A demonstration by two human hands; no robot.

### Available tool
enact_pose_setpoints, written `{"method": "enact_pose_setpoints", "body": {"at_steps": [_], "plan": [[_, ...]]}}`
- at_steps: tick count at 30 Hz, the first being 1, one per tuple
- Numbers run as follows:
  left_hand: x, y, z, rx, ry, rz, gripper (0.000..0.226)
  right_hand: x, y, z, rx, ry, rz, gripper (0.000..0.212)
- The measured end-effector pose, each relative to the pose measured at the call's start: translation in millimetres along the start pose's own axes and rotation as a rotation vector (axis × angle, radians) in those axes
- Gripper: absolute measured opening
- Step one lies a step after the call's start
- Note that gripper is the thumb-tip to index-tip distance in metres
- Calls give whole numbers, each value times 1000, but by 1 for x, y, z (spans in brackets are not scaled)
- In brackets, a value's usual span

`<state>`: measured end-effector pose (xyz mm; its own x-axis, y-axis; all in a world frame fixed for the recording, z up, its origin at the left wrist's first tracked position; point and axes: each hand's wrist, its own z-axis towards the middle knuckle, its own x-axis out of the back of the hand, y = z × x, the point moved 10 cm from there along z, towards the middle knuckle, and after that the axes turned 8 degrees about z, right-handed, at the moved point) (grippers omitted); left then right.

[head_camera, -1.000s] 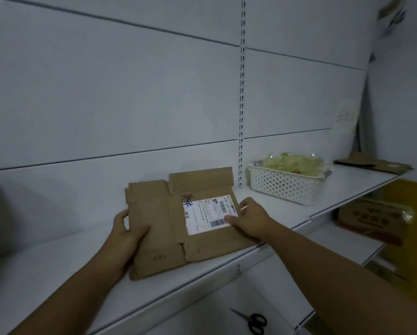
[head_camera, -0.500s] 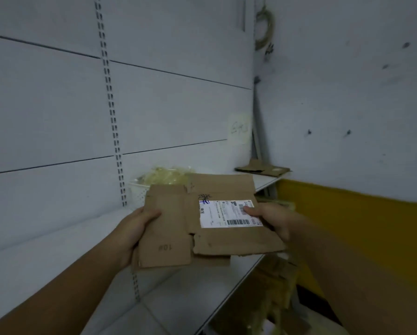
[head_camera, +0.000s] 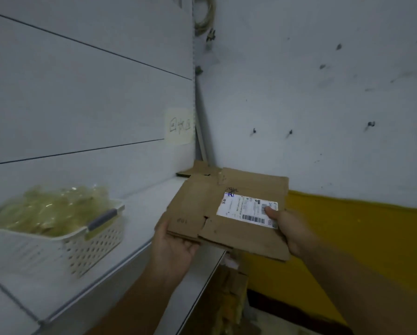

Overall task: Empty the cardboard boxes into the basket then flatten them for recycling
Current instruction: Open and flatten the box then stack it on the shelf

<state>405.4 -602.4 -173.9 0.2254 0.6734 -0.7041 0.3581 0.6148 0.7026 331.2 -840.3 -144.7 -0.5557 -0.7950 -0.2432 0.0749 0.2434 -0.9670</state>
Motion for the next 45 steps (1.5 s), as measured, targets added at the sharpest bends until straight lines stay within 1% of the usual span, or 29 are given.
{"method": "enact_pose_setpoints", "body": {"at_steps": [3, 5, 8, 10, 11, 13, 14, 16, 19, 21, 23, 26, 27, 28, 29, 30, 32, 33, 34, 35, 36, 38, 39, 40, 41, 42, 43, 44, 45], "plan": [[-35, -25, 39, 57, -67, 98, 34, -4, -5, 28, 88, 57, 86, 5], [-51, -35, 63, 53, -79, 180, 30, -6, -1, 48, 107, 30, 105, 3], [-56, -39, 101, 41, 47, 281, 18, -5, 13, 80, 30, -61, 49, 12], [-48, -38, 129, 18, 152, 333, 12, 2, 14, 105, 14, -91, -3, 23], [-42, -35, 142, -3, 203, 353, 13, 8, 12, 119, 29, -85, -3, 31], [-36, -31, 166, -29, 264, 378, 25, 23, 5, 149, 62, -54, 42, 48], [-36, -30, 177, -31, 282, 376, 29, 28, 1, 165, 62, -58, 59, 52], [-43, -28, 194, -23, 287, 346, 31, 32, -10, 197, 43, -115, 40, 47], [-52, -19, 214, -57, 294, 343, 31, 18, -18, 241, -30, -289, -47, 32], [-46, -13, 223, -93, 337, 364, 34, 4, -15, 266, -76, -385, -155, 25], [-32, -1, 228, -130, 408, 384, 34, -15, -11, 284, -54, -448, -271, 18], [-14, 28, 239, -217, 493, 404, 30, -50, -10, 302, 130, -538, -556, 17], [-10, 40, 245, -274, 515, 430, 31, -65, -9, 312, 199, -561, -647, 19], [-6, 53, 251, -330, 549, 465, 33, -79, -6, 323, 245, -578, -730, 18], [-2, 64, 256, -379, 588, 502, 36, -94, -3, 332, 286, -595, -814, 11], [4, 74, 265, -415, 627, 519, 38, -108, -1, 343, 338, -593, -904, 11], [20, 88, 286, -447, 686, 540, 42, -132, -7, 351, 523, -572, -1079, 43], [27, 94, 297, -448, 708, 554, 44, -142, -12, 356, 619, -558, -1126, 54], [35, 97, 310, -432, 722, 559, 45, -149, -16, 362, 694, -555, -1177, 56], [42, 97, 323, -402, 736, 571, 44, -158, -17, 373, 725, -566, -1261, 53], [47, 95, 334, -370, 747, 584, 39, -162, -12, 386, 696, -598, -1367, 49], [55, 91, 349, -348, 793, 651, 22, -172, 0, 419, 595, -621, -1464, 46], [58, 94, 351, -372, 853, 739, 17, -177, 5, 429, 587, -654, -1463, 46], [60, 100, 351, -400, 927, 875, 20, -182, 12, 431, 625, -713, -1473, 45], [60, 106, 350, -414, 998, 1051, 28, -189, 20, 434, 696, -761, -1502, 44], [59, 110, 348, -406, 1056, 1224, 40, -189, 28, 437, 786, -762, -1527, 45], [61, 111, 349, -364, 1091, 1343, 51, -199, 33, 441, 871, -749, -1513, 47], [64, 111, 349, -316, 1107, 1422, 60, -207, 35, 440, 915, -755, -1491, 49], [67, 111, 350, -266, 1112, 1478, 67, -221, 30, 434, 1003, -752, -1451, 47]]}}
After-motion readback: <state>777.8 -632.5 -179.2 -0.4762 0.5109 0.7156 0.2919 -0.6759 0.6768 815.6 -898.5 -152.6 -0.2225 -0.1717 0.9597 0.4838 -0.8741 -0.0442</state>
